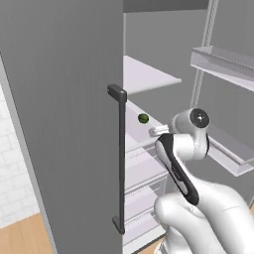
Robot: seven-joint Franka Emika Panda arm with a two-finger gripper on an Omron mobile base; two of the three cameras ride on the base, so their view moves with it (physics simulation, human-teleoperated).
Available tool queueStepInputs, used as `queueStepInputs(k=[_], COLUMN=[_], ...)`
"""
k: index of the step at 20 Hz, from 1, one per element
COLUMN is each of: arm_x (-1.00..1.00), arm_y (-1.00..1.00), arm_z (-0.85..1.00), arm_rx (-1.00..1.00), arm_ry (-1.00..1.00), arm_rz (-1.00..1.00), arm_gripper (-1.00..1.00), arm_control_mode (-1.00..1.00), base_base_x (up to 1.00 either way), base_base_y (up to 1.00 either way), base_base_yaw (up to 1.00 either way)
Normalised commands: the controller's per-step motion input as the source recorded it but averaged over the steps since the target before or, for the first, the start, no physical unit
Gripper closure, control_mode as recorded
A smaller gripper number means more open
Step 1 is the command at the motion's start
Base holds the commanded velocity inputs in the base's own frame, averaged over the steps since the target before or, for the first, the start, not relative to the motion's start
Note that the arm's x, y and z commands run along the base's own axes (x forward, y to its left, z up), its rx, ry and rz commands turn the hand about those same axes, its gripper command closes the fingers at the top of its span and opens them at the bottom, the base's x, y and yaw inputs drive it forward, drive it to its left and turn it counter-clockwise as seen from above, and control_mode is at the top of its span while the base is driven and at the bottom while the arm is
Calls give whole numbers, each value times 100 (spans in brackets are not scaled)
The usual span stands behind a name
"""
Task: Place one avocado and one steak in each tupperware on the nearby counter, to pack two identical lunches.
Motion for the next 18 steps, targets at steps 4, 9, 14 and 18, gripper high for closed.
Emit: queueStepInputs(k=[4,9,14,18], arm_x=[66,68,66,51], arm_y=[1,3,0,0], arm_z=[-2,-14,-3,-1], arm_rx=[1,0,0,0], arm_ry=[2,0,2,2], arm_rz=[0,0,0,0], arm_gripper=[-100,-100,-100,-100], arm_control_mode=[-100,-100,-100,-100], base_base_x=[0,0,0,0], base_base_y=[0,0,0,0], base_base_yaw=[0,0,0,0])
